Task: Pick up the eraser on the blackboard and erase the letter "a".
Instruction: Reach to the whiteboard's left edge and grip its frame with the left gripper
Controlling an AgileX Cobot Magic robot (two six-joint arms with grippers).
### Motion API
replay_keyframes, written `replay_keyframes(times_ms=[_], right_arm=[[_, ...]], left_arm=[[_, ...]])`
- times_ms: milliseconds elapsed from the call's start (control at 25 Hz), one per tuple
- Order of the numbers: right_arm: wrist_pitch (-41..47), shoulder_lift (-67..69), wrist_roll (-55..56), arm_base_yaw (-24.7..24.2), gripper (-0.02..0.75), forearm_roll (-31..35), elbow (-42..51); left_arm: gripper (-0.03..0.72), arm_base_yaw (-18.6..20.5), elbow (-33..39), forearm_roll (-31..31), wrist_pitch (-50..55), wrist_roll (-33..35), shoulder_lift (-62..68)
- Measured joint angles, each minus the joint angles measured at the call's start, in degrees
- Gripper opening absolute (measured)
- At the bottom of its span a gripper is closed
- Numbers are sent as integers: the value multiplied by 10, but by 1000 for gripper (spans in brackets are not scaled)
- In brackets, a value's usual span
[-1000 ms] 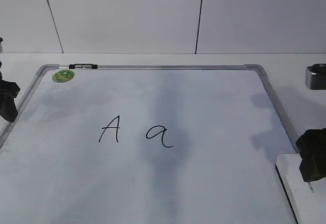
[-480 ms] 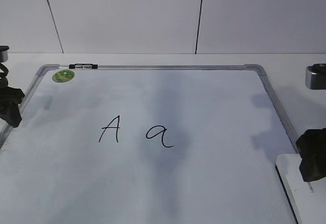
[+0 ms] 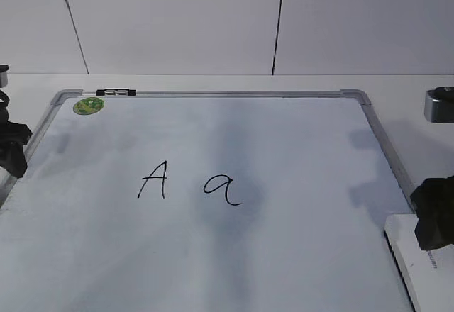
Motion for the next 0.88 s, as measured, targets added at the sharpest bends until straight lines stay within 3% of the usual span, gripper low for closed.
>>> replay_keyframes(times_ms=[880], right_arm=[[-7,0,0,0,592,0,0]], left_arm=[[485,0,0,-1,-10,0,35]])
